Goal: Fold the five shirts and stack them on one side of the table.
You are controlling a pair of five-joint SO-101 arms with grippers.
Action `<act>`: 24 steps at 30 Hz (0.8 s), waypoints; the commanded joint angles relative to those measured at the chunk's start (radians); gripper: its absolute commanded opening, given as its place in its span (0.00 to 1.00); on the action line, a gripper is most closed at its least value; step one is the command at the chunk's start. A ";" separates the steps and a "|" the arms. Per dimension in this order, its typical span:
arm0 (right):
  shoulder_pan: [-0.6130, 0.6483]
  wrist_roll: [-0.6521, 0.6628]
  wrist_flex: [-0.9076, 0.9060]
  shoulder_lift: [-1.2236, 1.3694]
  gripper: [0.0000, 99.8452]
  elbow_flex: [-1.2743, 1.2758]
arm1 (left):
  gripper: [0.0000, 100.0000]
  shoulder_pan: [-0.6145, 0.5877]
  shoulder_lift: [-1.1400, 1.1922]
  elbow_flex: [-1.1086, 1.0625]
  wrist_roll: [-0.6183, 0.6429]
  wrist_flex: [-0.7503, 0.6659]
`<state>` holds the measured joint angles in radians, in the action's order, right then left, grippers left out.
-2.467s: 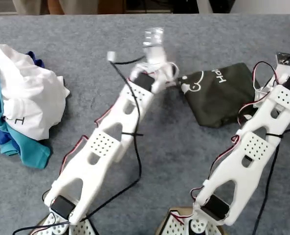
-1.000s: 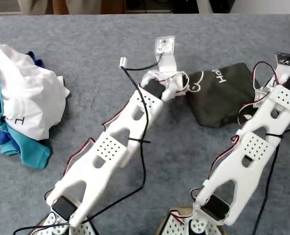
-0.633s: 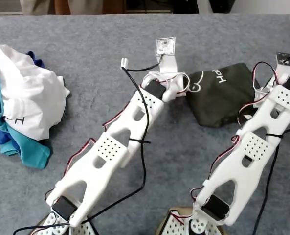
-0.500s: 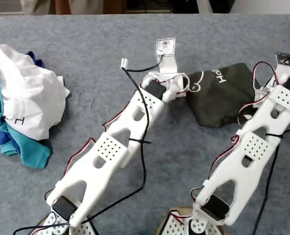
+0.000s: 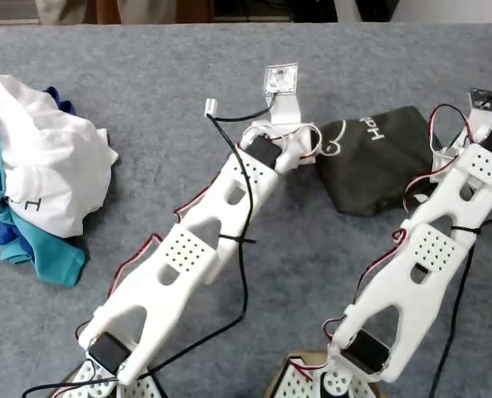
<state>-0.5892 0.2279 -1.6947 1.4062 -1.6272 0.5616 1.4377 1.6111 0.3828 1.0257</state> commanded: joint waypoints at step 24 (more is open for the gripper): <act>0.002 -0.005 0.015 -0.007 0.00 -0.039 | 0.02 0.025 -0.035 0.063 0.023 0.032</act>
<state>-0.5892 0.2279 -1.6947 1.4062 -1.6272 0.5631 1.4377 1.6141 0.3920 1.0564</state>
